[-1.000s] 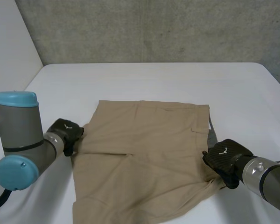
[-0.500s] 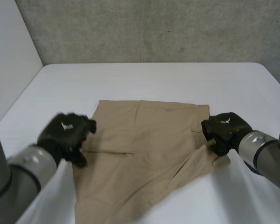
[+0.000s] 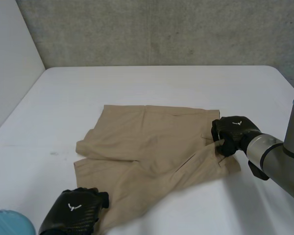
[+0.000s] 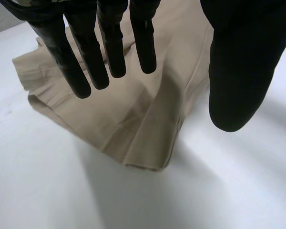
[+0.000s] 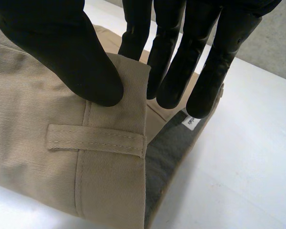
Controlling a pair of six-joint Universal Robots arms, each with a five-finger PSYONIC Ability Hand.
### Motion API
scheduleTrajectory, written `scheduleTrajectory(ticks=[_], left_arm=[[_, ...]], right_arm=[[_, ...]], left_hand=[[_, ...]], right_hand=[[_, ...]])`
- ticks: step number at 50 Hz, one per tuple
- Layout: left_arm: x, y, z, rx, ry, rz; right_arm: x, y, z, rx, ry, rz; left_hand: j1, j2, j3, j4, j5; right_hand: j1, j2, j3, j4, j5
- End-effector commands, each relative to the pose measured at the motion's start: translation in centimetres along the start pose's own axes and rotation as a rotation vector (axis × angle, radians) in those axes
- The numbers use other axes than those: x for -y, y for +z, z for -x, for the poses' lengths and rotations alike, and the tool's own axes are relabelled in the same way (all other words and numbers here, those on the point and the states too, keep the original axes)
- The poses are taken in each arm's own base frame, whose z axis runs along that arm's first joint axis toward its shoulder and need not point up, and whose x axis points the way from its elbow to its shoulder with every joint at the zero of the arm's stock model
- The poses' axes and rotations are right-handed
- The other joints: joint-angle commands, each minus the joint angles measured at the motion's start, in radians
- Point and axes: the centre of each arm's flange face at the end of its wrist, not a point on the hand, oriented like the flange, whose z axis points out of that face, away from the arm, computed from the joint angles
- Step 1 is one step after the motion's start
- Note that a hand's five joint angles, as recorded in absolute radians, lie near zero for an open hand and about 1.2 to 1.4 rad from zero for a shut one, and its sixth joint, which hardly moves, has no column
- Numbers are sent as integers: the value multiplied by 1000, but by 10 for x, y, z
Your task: Fold the shorts.
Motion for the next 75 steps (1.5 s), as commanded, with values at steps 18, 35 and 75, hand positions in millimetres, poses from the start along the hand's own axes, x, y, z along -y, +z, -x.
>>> scheduleTrajectory(ticks=[18,35,75], left_arm=[[-7,34,1,49,44,49],[-2,32,5,58,77,31],[-16,39,-3,42,125,101]], right_arm=[[-6,-11,4,4,-11,14],[-3,-12,3,-1,-18,4],[-3,-11,2,-11,-56,-10]], left_hand=[[894,899,895,900,901],[329,334,330,335,335],[895,900,896,901,902]], right_hand=[[426,227,218,205,221],[426,227,218,205,221],[426,227,218,205,221]])
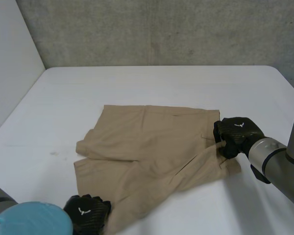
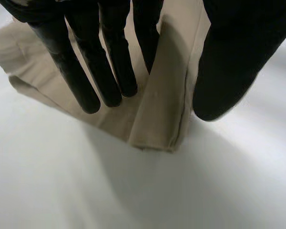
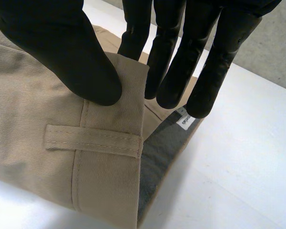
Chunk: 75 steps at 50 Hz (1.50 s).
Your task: Fold the shorts.
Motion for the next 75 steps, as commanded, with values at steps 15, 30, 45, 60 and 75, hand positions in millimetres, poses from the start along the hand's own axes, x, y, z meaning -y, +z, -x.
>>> scheduleTrajectory(ticks=[15,30,45,60,75], left_arm=[[117,70,59,187,148,-256],[201,194,88,231,239,-470],[192,299,98,278,352,-627],[188,325,86,323,366,-868],[247,194,100,233,115,-994]], right_arm=[[24,-7,-7,5,-313,33],[63,81,-41,-203,-228,-152],[46,162,-38,-288,-297,-298],[44,181,-33,-331,-436,-304],[159,59,-40,-282,-239,-596]], left_hand=[[537,557,557,558,562],[537,557,557,558,562],[537,557,557,558,562],[-634,-613,-613,-613,-609],[-681,-661,-661,-660,-656]], right_hand=[[426,227,218,205,221],[426,227,218,205,221],[426,227,218,205,221],[-796,-995,-1004,-1017,-1001],[-796,-995,-1004,-1017,-1001]])
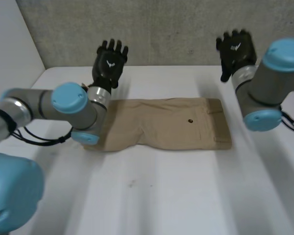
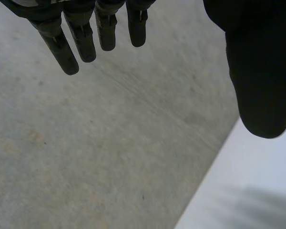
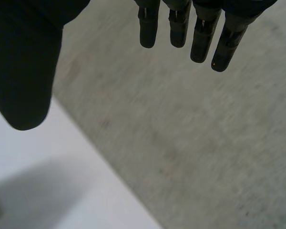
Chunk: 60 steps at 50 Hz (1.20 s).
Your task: Fold the shorts.
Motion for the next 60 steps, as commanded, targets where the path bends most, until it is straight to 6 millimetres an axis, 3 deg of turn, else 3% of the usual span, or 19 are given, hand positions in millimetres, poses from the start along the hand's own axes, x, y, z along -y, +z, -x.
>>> scheduleTrajectory(ticks=[1,3,4,5,7,9,11,12,15,19,23,26,28,41,45,49,53,58,60], left_arm=[[62,-26,40,9,-216,3],[71,-36,46,0,-262,29],[73,-41,49,-4,-284,51],[82,-57,56,-27,-342,120],[86,-64,58,-38,-364,153],[90,-85,62,-73,-434,271],[89,-91,63,-80,-452,305],[84,-108,63,-103,-498,416],[77,-126,60,-127,-531,524],[67,-150,53,-153,-545,626],[59,-161,47,-157,-545,652],[55,-164,45,-153,-543,654],[52,-166,44,-149,-543,653],[44,-174,38,-147,-546,644],[44,-174,38,-144,-545,647],[43,-175,38,-144,-547,648],[43,-175,38,-145,-547,651],[47,-176,40,-140,-546,641],[49,-176,42,-139,-546,636]], right_arm=[[54,-38,-27,39,93,-70],[57,-49,-28,63,94,-49],[57,-65,-29,97,100,9],[56,-71,-28,111,101,37],[49,-81,-26,136,104,100],[33,-94,-23,178,110,211],[21,-104,-21,203,115,292],[14,-109,-20,216,122,332],[-11,-127,-13,269,166,453],[-30,-134,-7,320,239,470],[-44,-136,-1,354,276,469],[-72,-132,14,376,290,497],[-79,-130,17,372,289,502],[-105,-109,24,334,266,471],[-112,-106,25,320,256,477],[-118,-102,26,313,253,482],[-118,-98,15,252,239,476],[-106,-91,-34,90,215,456],[-106,-93,-42,76,218,463]], left_hand=[[-20,-21,-30,-25,-41],[-20,-21,-30,-25,-41],[-20,-21,-30,-25,-41],[-5,-7,-16,-11,-26],[-2,-3,-13,-7,-23],[-5,-6,-15,-10,-26],[-5,-6,-15,-10,-26],[-8,-9,-18,-13,-29],[-11,-12,-21,-16,-32],[-17,-18,-27,-22,-38],[-17,-18,-27,-22,-38],[-17,-18,-27,-22,-38],[-17,-18,-27,-22,-38],[-17,-18,-27,-22,-38],[-20,-21,-30,-25,-40],[-20,-21,-30,-25,-41],[-20,-21,-30,-25,-41],[-20,-21,-30,-25,-41],[-23,-24,-33,-28,-43]], right_hand=[[-24,-46,-36,-56,-69],[-24,-46,-36,-56,-69],[-24,-46,-36,-56,-69],[21,-1,9,-11,-24],[65,44,54,33,20],[92,70,80,60,47],[124,102,112,92,79],[159,138,147,127,114],[282,261,271,250,237],[335,314,324,303,290],[382,361,371,350,337],[406,384,394,374,361],[406,385,394,374,361],[523,502,511,491,478],[682,660,670,649,637],[1197,1175,1185,1165,1152],[1198,1176,1186,1165,1153],[1198,1176,1186,1165,1153],[1198,1176,1186,1165,1153]])
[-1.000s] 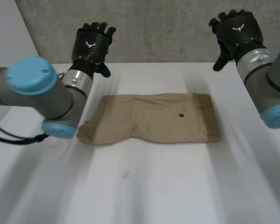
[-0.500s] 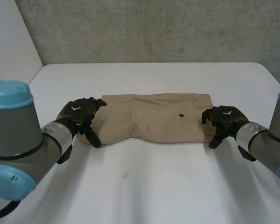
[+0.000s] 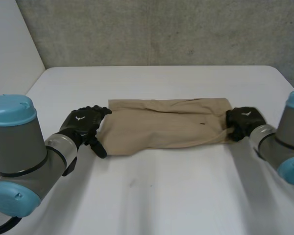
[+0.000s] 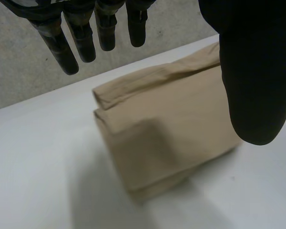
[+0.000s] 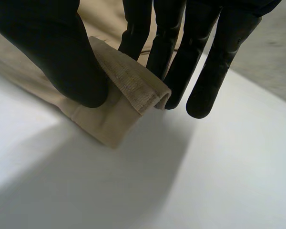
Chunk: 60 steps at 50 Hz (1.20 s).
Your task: Fold the shorts.
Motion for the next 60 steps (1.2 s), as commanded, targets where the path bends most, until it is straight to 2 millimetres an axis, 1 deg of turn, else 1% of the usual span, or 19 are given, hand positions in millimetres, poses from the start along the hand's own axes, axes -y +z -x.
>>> scheduleTrajectory(ticks=[1,5,11,14,16,17,19,21,23,27,28,32,34,36,37,42,49,55,60], left_arm=[[5,-5,1,4,0,-16],[9,-7,7,20,-5,-26],[10,-11,9,28,-7,-32],[12,-12,9,28,-7,-36],[13,-13,9,30,-7,-41],[13,-16,9,32,-8,-42],[14,-17,9,30,-8,-44],[15,-19,9,30,-7,-48],[14,-21,8,29,-7,-48],[14,-23,8,27,-7,-47],[13,-23,8,27,-7,-45],[11,-24,8,27,-8,-39],[11,-24,8,25,-8,-38],[12,-24,8,24,-6,-43],[13,-24,7,23,-5,-47],[23,-21,8,26,-1,-79],[64,-7,3,11,7,-213],[67,23,-63,-142,34,-243],[49,49,-74,-102,40,-192]], right_arm=[[17,-14,-52,-145,11,-14],[11,-20,-81,-164,-51,57],[35,-23,-86,-145,-171,38],[85,-24,-42,-64,-225,-123],[93,-24,-32,-42,-235,-151],[111,-28,-1,27,-270,-225],[116,-30,10,49,-285,-249],[128,-39,52,149,-322,-318],[126,-46,104,295,-361,-377],[112,-54,151,449,-401,-404],[81,-66,197,625,-442,-372],[49,-73,220,735,-474,-311],[48,-73,221,737,-477,-307],[59,-79,218,730,-463,-331],[65,-81,216,720,-459,-347],[104,-86,191,649,-326,-408],[147,-72,120,455,17,-411],[131,-58,114,429,94,-306],[103,-33,117,389,83,-144]], left_hand=[[-20,-21,-30,-25,-41],[-23,-24,-33,-28,-43],[-23,-24,-33,-28,-43],[-23,-24,-33,-28,-43],[-23,-24,-33,-28,-43],[-23,-24,-33,-28,-43],[-23,-24,-33,-28,-43],[-23,-24,-33,-28,-43],[-23,-24,-33,-28,-43],[-23,-24,-33,-28,-43],[-23,-24,-33,-28,-43],[-23,-24,-33,-28,-43],[-23,-24,-33,-28,-43],[-23,-24,-33,-28,-43],[-23,-24,-33,-28,-43],[-20,-21,-30,-25,-41],[4,2,-7,-2,-17],[21,20,11,16,1],[21,20,11,16,1]], right_hand=[[470,230,245,209,303],[470,230,245,209,303],[470,230,245,209,303],[470,230,245,209,303],[470,230,245,209,303],[470,230,245,209,303],[470,230,245,209,303],[470,230,245,209,303],[470,230,245,209,303],[470,230,245,209,303],[470,230,245,209,303],[378,138,153,117,211],[134,-107,-92,-128,-33],[-671,-911,-896,-932,-838],[-749,-989,-975,-1011,-916],[-751,-992,-977,-1013,-919],[-751,-992,-977,-1013,-919],[-751,-992,-977,-1013,-919],[-751,-992,-977,-1013,-919]])
